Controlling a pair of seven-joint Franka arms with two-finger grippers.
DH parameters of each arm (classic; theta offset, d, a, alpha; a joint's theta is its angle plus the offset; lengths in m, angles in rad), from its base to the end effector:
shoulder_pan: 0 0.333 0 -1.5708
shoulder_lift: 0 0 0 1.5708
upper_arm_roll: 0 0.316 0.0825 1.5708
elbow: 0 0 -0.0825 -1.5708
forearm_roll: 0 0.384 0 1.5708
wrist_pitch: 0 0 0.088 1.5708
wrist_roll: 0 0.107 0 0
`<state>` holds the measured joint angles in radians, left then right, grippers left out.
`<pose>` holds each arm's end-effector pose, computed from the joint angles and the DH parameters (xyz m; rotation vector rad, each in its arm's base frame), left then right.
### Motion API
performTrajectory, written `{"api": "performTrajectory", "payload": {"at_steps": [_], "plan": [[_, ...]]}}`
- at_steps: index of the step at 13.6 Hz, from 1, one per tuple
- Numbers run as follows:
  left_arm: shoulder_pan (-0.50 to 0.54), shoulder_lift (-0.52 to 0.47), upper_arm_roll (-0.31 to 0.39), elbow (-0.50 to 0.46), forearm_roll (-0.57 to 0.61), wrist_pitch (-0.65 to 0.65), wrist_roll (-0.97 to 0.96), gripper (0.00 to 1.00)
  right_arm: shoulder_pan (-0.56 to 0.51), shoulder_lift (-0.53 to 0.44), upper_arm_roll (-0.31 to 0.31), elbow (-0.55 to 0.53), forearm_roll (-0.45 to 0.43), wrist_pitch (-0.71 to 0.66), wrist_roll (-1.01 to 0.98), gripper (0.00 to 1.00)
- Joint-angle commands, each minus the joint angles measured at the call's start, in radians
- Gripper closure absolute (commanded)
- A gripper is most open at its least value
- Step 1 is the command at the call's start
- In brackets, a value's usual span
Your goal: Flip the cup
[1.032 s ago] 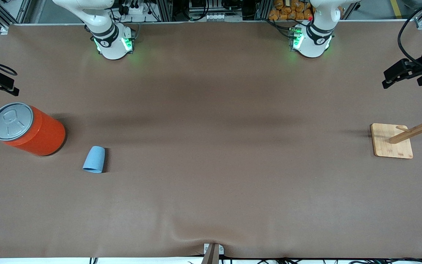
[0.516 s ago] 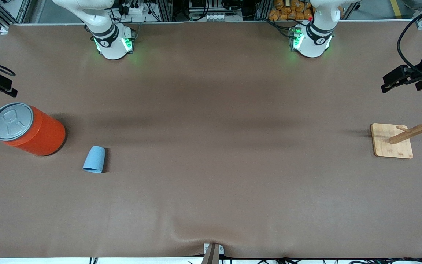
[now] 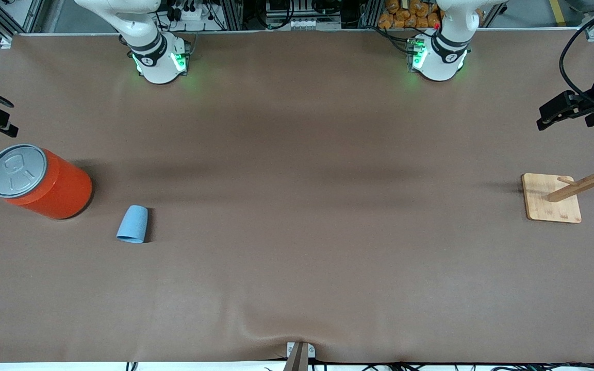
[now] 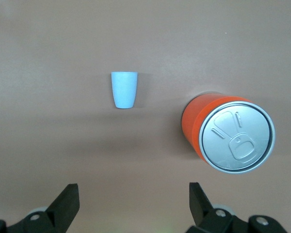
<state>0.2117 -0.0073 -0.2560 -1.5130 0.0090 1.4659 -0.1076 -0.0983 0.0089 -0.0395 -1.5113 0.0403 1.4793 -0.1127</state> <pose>0.5412 -0.0235 0.6464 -3.1256 -0.1002 0.0611 0.5436 -0.0706 0.6397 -3.0963 0.0344 0.0551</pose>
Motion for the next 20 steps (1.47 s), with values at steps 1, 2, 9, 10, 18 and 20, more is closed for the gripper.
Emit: {"api": "performTrajectory", "payload": {"at_steps": [1,2,9,10,18,20], "plan": [[0.005,0.018,-0.006,0.027,0.005,-0.015,0.006,0.00,0.014,0.010,0.015,0.016,0.016,-0.019,0.012,0.00],[0.005,0.018,-0.006,0.027,0.005,-0.015,0.006,0.00,0.015,0.011,0.015,0.013,0.018,-0.019,0.002,0.00],[0.005,0.033,-0.006,0.025,0.003,0.004,0.002,0.00,0.107,0.103,0.015,0.006,0.037,-0.171,-0.004,0.00],[0.005,0.035,-0.005,0.023,0.006,0.004,0.002,0.00,0.100,0.132,0.013,0.008,0.027,-0.163,-0.004,0.00],[0.003,0.032,-0.006,0.017,0.008,-0.007,0.009,0.00,0.092,0.453,0.012,0.008,-0.028,0.258,-0.004,0.00],[0.003,0.029,-0.006,0.016,0.008,-0.012,0.014,0.00,0.092,0.496,0.012,0.006,-0.025,0.299,-0.004,0.00]]}}
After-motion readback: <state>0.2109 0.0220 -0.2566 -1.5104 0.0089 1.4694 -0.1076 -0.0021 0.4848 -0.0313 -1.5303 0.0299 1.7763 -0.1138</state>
